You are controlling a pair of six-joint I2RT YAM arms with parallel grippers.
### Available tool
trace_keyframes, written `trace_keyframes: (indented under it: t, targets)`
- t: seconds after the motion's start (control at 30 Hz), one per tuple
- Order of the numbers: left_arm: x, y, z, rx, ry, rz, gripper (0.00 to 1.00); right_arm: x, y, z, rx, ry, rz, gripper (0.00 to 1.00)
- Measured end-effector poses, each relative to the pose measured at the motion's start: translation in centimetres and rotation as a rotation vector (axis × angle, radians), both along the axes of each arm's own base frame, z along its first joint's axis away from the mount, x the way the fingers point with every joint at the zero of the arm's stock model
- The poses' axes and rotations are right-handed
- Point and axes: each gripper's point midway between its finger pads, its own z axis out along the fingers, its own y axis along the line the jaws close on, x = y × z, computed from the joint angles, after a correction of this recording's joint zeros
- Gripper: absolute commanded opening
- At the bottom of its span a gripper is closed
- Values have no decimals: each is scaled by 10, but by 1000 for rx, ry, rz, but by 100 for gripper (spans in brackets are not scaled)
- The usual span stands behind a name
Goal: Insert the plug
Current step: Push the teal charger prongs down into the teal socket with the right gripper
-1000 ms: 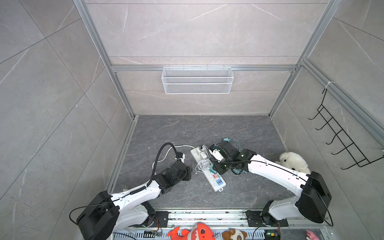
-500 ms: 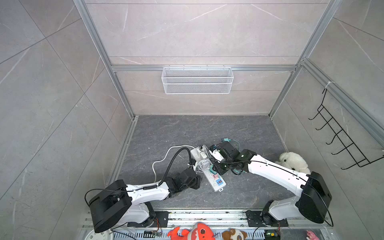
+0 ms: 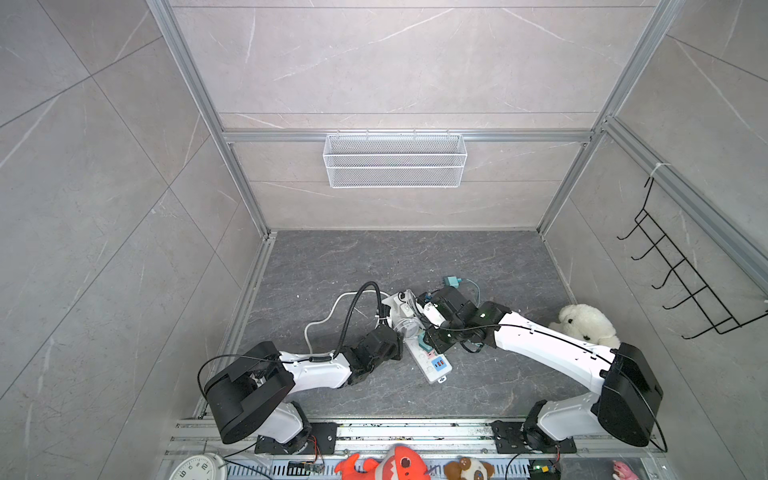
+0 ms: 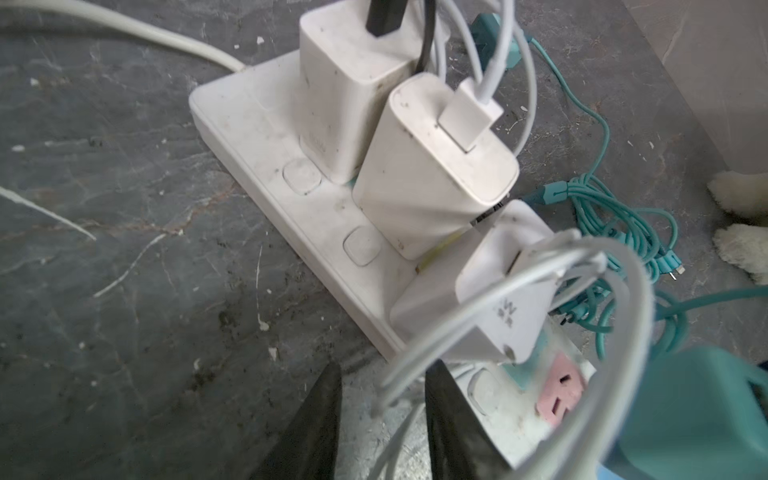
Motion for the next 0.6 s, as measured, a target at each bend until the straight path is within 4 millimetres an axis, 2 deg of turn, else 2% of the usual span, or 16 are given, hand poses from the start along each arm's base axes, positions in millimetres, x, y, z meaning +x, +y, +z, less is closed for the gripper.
trace_keyframes:
  t: [0.17,0.27,0.43,0.6]
  targets:
    - [5,0,10,-16,-30,-2,26,0,-8,1,-15,-22,-22,1]
    - [5,5,23,-26,-53,-1,24,4,-13,2,-27,-49,-43,1]
    - [9,28,48,-59,-102,40,22,12,-11,7,-19,-90,-57,0]
    - [14,45,47,-12,-110,70,21,19,1,2,-14,-103,-44,0]
